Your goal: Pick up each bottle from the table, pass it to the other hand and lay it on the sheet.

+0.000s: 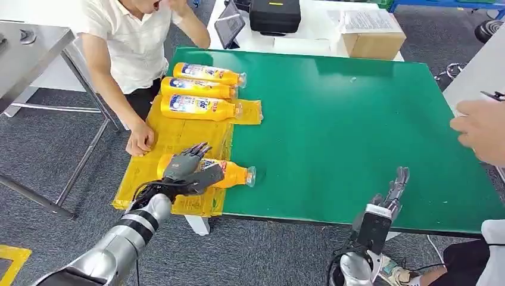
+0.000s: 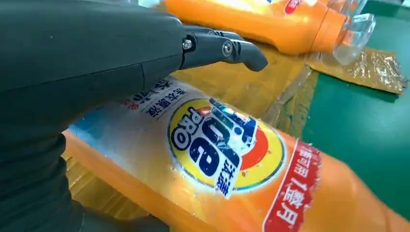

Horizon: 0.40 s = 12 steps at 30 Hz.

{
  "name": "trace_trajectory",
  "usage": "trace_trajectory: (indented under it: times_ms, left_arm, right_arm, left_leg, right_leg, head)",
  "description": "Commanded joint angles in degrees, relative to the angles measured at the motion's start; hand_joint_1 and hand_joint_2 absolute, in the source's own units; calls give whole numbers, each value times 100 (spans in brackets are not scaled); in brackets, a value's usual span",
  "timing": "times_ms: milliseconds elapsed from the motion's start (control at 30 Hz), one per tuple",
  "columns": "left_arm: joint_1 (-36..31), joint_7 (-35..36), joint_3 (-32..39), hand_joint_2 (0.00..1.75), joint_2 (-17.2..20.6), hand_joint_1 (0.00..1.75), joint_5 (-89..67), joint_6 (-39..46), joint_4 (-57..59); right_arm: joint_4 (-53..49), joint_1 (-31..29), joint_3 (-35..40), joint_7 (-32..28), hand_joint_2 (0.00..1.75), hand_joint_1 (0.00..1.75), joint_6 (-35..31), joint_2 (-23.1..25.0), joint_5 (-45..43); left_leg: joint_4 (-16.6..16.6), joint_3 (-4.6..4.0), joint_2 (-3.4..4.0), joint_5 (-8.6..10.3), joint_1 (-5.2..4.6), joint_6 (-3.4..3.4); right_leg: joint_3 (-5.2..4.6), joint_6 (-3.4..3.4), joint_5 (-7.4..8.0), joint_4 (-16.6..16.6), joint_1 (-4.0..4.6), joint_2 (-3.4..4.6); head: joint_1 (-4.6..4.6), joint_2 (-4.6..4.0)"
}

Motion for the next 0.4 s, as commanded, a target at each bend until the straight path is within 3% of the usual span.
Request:
trace_trajectory:
  times_ms: [33,200,400]
  left_arm:
    - [26,-304,328,175,148,0,735,-1180,705]
    - [259,-883,403,175,58,0,1520,-1690,220]
    - [411,-891,360,175,51,0,1851,-1853,-112]
  right_arm:
    - [663,-346,135,0,0,0,2,-222,44]
    - [632,-331,83,0,0,0,2,-217,69]
    - [577,-302,64,0,0,0,2,-217,67]
  left_leg:
    - [-14,36,24,1,7,-16]
    - [-16,60,16,3,3,-13]
    - [-11,61,10,4,2,-12]
  right_leg:
    - [27,-16,9,-14,7,27]
    - [51,-14,7,-14,2,16]
    - [55,-9,2,-7,1,8]
  head:
    - [-2,0]
    - [-2,0]
    - [0,0]
